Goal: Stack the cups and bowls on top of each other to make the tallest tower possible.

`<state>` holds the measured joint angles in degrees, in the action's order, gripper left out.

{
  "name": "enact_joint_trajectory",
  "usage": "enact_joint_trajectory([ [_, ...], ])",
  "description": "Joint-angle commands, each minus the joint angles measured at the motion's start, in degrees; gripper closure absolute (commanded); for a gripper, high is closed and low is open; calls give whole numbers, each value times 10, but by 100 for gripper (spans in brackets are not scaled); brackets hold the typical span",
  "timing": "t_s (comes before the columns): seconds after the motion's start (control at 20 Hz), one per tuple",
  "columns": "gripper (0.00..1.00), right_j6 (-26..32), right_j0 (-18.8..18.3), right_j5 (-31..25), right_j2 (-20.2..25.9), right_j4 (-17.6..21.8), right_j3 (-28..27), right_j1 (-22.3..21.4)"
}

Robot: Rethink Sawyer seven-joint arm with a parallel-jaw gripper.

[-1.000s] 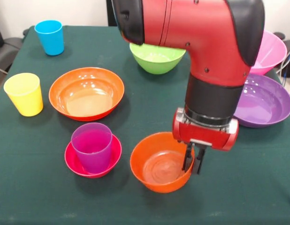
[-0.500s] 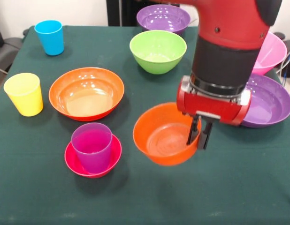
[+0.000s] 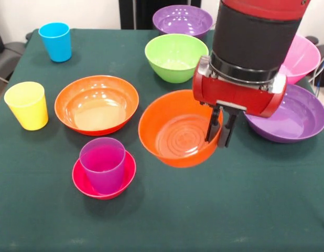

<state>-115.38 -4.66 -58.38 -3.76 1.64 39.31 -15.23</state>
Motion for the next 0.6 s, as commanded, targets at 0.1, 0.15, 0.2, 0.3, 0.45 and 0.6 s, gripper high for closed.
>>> enact_joint_trajectory([
  [0.1, 100, 115, -19, -98, 64, 10, -59, 16],
  [0.15, 100, 117, -21, -99, 66, 10, -63, 19],
  [0.2, 100, 120, -23, -100, 67, 11, -68, 23],
  [0.3, 100, 128, -29, -99, 71, 11, -72, 29],
  [0.45, 100, 141, -36, -99, 75, 11, -72, 32],
  [0.6, 100, 156, -44, -96, 79, 10, -65, 28],
])
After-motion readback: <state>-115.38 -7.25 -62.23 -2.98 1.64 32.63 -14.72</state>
